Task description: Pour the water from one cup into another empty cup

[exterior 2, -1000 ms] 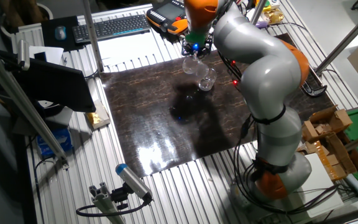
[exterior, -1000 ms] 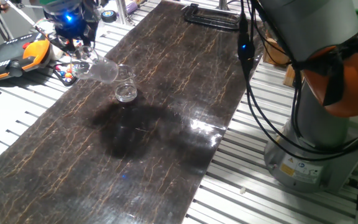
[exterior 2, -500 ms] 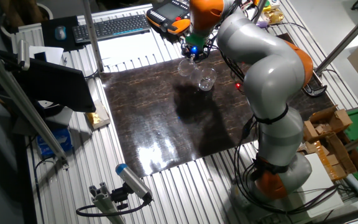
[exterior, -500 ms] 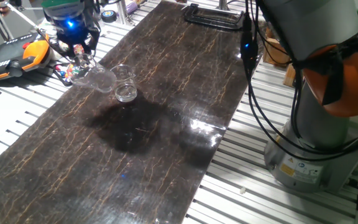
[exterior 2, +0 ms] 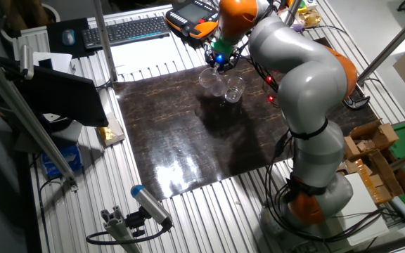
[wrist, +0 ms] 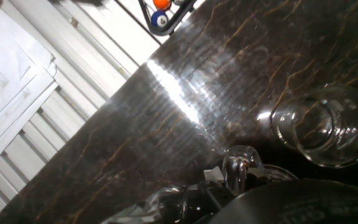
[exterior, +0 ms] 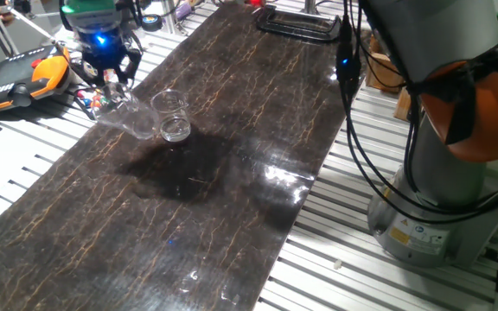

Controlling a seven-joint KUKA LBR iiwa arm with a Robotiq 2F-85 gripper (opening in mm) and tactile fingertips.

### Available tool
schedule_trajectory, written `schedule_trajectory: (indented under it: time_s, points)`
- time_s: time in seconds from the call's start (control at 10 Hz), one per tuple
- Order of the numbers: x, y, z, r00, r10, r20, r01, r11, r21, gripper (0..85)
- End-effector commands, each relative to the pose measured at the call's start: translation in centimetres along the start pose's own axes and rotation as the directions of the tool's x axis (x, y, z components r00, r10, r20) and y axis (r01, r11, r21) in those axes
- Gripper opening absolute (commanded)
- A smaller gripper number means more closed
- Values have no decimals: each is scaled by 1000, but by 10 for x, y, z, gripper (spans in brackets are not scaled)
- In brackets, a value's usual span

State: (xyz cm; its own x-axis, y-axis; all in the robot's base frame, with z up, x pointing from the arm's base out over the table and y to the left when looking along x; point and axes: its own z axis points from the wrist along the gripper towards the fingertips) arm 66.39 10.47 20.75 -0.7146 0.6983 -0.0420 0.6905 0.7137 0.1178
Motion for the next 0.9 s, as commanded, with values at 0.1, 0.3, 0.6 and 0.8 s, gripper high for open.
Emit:
schedule_trajectory:
  time_s: [0.1, 0.3, 0.6, 0.8]
  points:
    - [0, 1, 5, 1000, 4, -9, -4, 1000, 7, 7]
    - [2, 1, 16, 1000, 19, -19, -19, 1000, 8, 7]
    - [5, 2, 27, 996, 67, -55, -69, 997, -41, 7]
    - [8, 1, 33, 996, 69, -55, -72, 996, -51, 7]
